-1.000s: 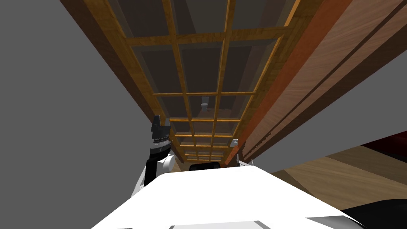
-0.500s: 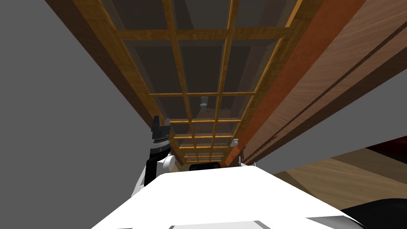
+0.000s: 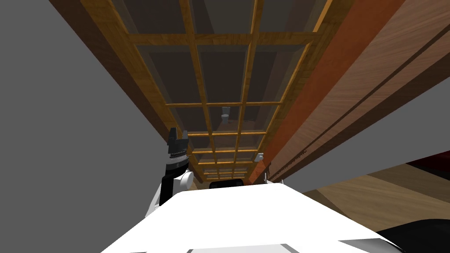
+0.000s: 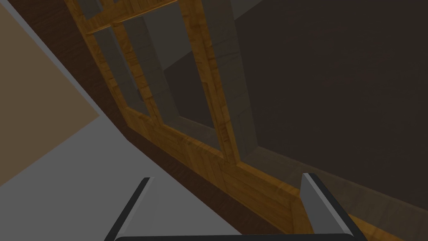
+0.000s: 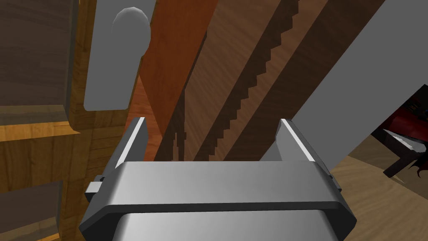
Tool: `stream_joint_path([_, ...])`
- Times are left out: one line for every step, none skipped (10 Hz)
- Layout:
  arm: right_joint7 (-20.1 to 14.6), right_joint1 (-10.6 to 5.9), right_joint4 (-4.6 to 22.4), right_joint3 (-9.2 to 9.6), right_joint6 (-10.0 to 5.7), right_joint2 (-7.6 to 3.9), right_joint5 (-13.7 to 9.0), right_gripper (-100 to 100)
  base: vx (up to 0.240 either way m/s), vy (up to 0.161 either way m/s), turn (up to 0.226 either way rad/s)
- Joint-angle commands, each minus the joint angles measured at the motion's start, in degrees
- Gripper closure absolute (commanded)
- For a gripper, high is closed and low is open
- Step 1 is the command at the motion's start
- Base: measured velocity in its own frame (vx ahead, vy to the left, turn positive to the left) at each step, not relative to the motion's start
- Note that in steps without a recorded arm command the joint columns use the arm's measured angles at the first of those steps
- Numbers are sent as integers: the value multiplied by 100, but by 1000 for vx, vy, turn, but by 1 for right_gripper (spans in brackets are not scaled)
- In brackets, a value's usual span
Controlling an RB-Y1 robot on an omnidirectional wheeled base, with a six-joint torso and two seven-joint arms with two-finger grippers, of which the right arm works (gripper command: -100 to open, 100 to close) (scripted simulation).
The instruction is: Push the door open
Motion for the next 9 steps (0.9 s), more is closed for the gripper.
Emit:
stream_joint_path([-16, -278, 19, 8, -29, -60, 52, -100, -15, -7, 22])
stream_joint_path([-16, -278, 19, 8, -29, -60, 52, -100, -8, -2, 7])
stream_joint_path([-16, -278, 19, 8, -29, -60, 52, -100, 13, -15, 17])
stream_joint_path([-16, -278, 82, 8, -29, -60, 52, -100, 20, -8, -9])
stream_joint_path([-65, -76, 120, -24, -156, -54, -3, -100, 45, 36, -96])
stream_joint_path([-59, -81, 96, -36, -154, -62, -11, -100, 90, 43, -91])
stream_joint_path([-52, -87, 71, -48, -153, -67, -19, -100, 93, 38, -35])
stream_joint_path([-52, -87, 71, -48, -153, -67, -19, -100, 61, 31, -6])
stream_joint_path([-52, -87, 71, -48, -153, -67, -19, -100, 24, 5, -3])
